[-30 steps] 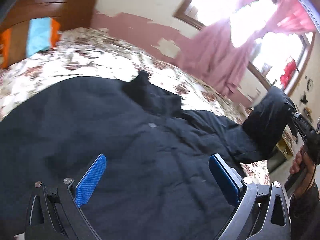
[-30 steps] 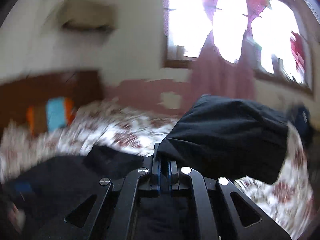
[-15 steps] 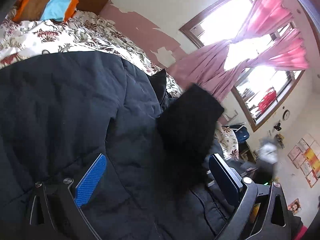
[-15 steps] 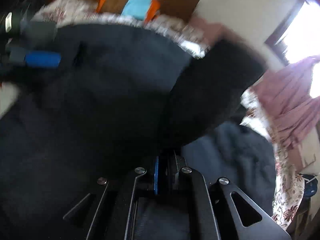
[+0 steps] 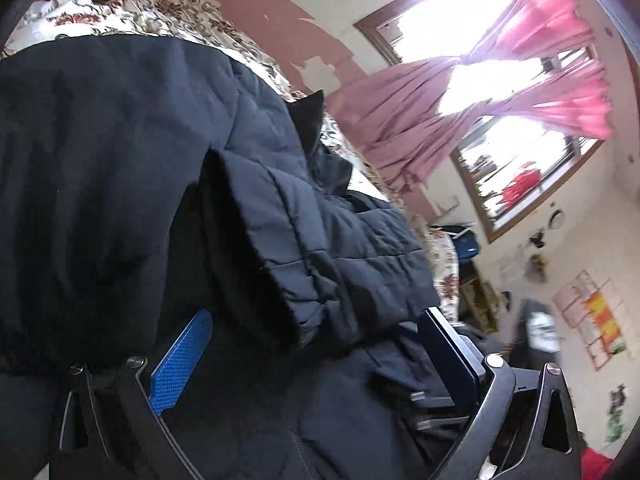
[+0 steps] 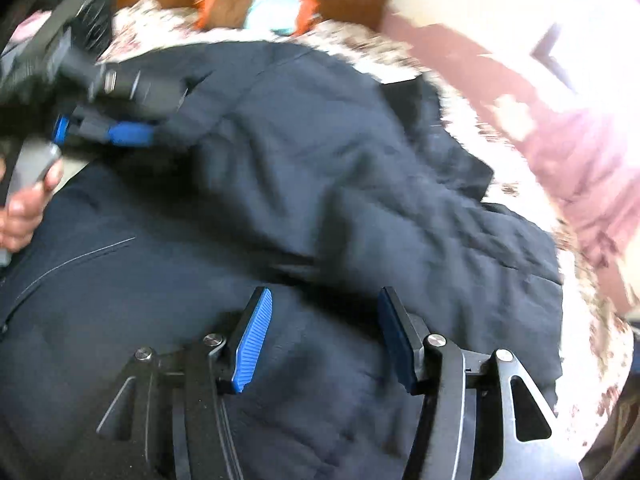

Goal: Fold large clothes

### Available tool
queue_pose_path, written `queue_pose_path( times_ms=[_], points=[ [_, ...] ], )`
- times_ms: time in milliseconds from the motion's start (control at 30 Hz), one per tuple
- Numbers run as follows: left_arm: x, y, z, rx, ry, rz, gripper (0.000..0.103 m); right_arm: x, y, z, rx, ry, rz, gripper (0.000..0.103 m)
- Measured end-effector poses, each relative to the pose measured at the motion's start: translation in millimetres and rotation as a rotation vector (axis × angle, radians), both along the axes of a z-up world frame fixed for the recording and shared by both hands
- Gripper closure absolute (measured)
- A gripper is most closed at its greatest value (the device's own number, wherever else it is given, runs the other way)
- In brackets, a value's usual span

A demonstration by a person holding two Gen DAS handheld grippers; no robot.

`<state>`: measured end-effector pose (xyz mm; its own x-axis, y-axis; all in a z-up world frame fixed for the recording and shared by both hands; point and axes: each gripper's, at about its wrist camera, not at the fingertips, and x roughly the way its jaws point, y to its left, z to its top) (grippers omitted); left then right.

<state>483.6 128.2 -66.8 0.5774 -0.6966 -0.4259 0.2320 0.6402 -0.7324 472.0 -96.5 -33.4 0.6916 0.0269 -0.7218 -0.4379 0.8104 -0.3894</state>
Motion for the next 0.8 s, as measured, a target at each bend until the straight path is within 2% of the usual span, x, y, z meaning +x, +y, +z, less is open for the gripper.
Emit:
queue_pose_path(
  times_ms=[33,67,100,133,167,200,300,367,400,467,533,567,667,800],
  points=[
    [0.6,-3.4,-0.2,0.021,-0.001,0.017,0.007,-3.7,-9.7,6.7,0.003,-0.037,-0.03,0.053],
    [0.7,-4.8,0.8,0.025,-0.002,0.026,0.022,-5.2,-20.7,16.0,0.012,-0.073,-0.066,0.053],
    [2.0,-6.4,-0.2,0.018,-0.001,0.028,0.044,-9.4,-32.6,23.7,0.032,-0.107,-0.111,0.053],
    [1.9,-6.0,-2.6,0.018,0.004,0.037,0.055,-5.8,-43.0,30.1,0.052,-0.124,-0.143,0.053],
    [0.9,-6.8,-5.4,0.029,0.005,0.052,0.076,-5.9,-54.6,37.2,0.081,-0.146,-0.19,0.053],
    [0.4,-7.7,-4.9,0.04,-0.013,0.07,0.092,-4.5,-65.7,43.8,0.107,-0.168,-0.235,0.053],
    [-10.3,-6.5,5.9,0.068,-0.095,0.132,0.095,24.5,-102.4,54.1,0.183,-0.186,-0.339,0.056],
    [-20.2,-5.1,19.6,0.124,-0.153,0.184,0.095,44.5,-123.6,47.6,0.265,-0.137,-0.38,0.065],
    [-22.5,-5.5,23.6,0.153,-0.163,0.201,0.095,57.7,-127.4,42.3,0.295,-0.098,-0.389,0.066],
    [-18.4,-8.3,24.5,0.213,-0.134,0.192,0.095,73.9,-133.9,16.9,0.35,0.038,-0.372,0.066],
    [-12.2,-8.9,16.6,0.271,-0.081,0.18,0.095,91.3,-132.3,-19.6,0.323,0.161,-0.355,0.065],
    [-9.0,-9.2,11.2,0.284,-0.051,0.174,0.095,102.7,-129.5,-29.8,0.304,0.179,-0.35,0.065],
    [-2.4,0.0,-1.7,0.267,0.027,0.168,0.094,99.0,-124.5,-44.4,0.31,0.147,-0.353,0.064],
    [0.2,3.4,-4.1,0.259,0.035,0.15,0.091,95.9,-116.5,-53.8,0.256,0.115,-0.353,0.064]
  ],
)
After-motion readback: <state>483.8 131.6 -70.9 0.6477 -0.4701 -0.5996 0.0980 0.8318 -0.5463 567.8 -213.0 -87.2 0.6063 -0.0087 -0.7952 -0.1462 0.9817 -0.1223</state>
